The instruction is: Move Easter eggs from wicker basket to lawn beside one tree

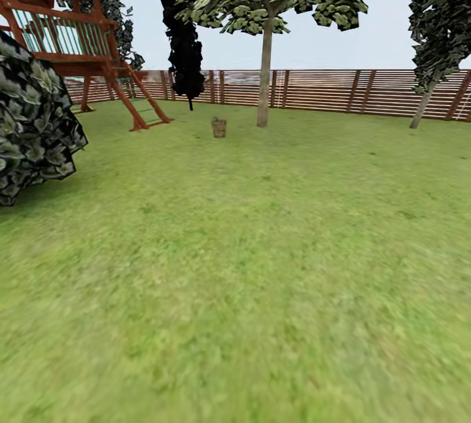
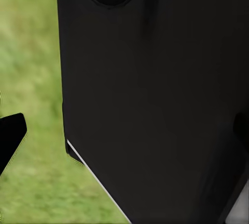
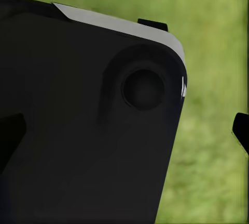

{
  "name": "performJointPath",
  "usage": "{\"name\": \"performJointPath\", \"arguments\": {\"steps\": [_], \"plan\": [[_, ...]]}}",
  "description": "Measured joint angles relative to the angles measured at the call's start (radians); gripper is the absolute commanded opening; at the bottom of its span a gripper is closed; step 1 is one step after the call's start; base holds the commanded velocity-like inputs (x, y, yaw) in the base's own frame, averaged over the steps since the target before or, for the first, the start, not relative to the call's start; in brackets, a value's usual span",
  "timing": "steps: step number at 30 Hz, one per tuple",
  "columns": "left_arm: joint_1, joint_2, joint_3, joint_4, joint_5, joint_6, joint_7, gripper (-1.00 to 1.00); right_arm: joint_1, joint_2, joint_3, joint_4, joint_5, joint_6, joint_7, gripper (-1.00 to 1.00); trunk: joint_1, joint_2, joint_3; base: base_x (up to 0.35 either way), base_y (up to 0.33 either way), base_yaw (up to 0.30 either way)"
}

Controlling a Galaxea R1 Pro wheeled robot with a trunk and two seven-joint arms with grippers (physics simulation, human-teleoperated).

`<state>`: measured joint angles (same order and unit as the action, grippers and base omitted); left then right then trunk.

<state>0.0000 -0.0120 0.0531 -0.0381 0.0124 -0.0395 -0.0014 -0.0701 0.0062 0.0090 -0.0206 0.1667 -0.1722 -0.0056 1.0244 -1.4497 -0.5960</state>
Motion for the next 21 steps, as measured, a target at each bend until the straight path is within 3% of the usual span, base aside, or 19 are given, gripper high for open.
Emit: {"name": "performJointPath", "arguments": {"steps": [21], "plan": [[0.0,0.0,0.0,0.0,0.0,0.0,0.0,1.0,0.0,0.0,0.0,0.0,0.0,0.0,0.0,1.0,0.0,0.0,0.0,0.337,0.0,0.0]]}}
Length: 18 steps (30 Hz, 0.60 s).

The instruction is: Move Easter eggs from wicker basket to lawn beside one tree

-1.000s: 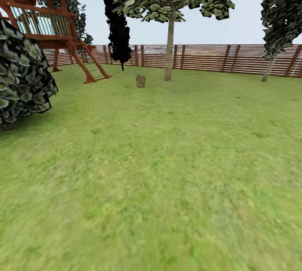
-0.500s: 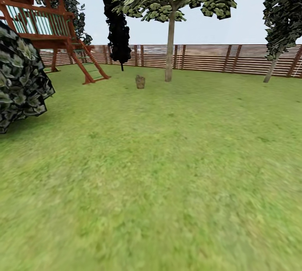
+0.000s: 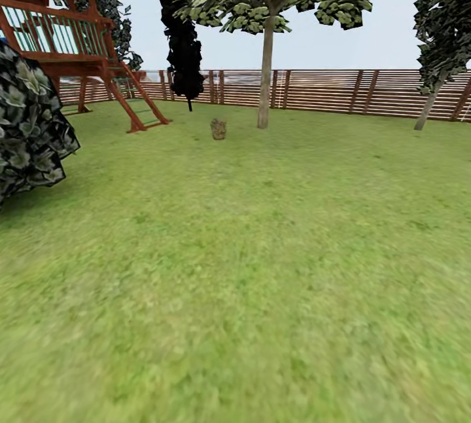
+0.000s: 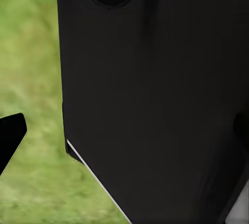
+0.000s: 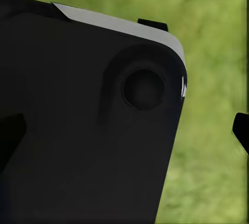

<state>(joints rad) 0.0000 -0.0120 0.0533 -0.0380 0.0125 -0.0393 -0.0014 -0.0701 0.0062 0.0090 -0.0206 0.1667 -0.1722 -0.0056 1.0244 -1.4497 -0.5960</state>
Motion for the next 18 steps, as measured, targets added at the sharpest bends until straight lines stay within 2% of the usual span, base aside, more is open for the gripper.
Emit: {"name": "performJointPath", "arguments": {"steps": [18], "plan": [[0.0,0.0,0.0,0.0,0.0,0.0,0.0,1.0,0.0,0.0,0.0,0.0,0.0,0.0,0.0,1.0,0.0,0.0,0.0,0.337,0.0,0.0]]}}
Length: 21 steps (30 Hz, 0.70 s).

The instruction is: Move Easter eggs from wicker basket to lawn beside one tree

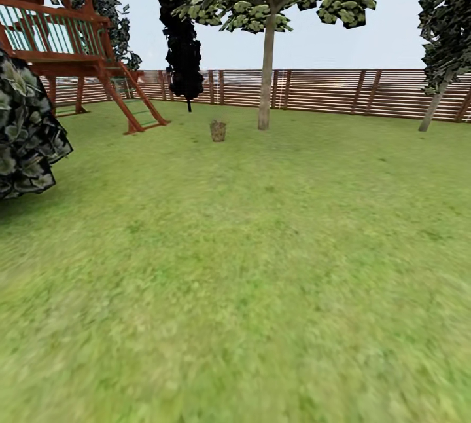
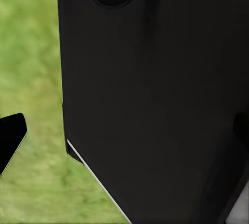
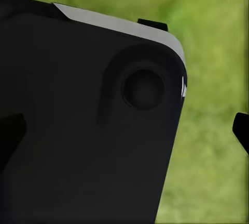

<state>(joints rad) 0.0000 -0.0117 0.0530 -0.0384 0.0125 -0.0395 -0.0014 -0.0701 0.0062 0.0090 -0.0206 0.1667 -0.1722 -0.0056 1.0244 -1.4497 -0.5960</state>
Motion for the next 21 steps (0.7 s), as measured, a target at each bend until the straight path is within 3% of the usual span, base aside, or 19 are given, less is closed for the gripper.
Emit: {"name": "performJointPath", "arguments": {"steps": [21], "plan": [[0.0,0.0,0.0,-0.001,0.0,-0.001,0.001,1.0,0.0,0.01,0.0,0.006,0.002,0.002,0.006,1.0,0.0,0.0,0.0,0.337,0.0,0.0]]}}
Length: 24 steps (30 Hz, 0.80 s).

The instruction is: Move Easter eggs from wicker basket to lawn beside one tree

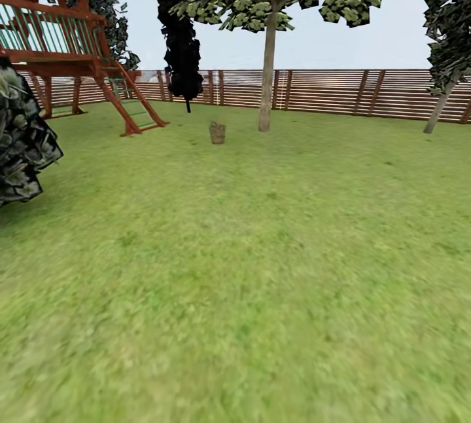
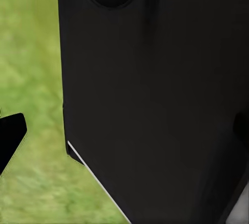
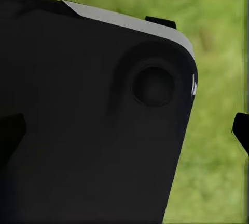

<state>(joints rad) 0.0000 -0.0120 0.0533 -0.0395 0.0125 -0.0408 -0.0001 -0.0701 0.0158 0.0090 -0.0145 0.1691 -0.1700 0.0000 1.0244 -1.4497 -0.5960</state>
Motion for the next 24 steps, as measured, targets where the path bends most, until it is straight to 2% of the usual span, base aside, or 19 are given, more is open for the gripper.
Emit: {"name": "performJointPath", "arguments": {"steps": [24], "plan": [[0.0,-0.002,0.0,0.0,0.0,-0.001,0.001,1.0,0.0,-0.002,-0.001,-0.003,-0.007,-0.004,0.0,1.0,0.0,0.0,0.0,0.337,0.0,0.0]]}}
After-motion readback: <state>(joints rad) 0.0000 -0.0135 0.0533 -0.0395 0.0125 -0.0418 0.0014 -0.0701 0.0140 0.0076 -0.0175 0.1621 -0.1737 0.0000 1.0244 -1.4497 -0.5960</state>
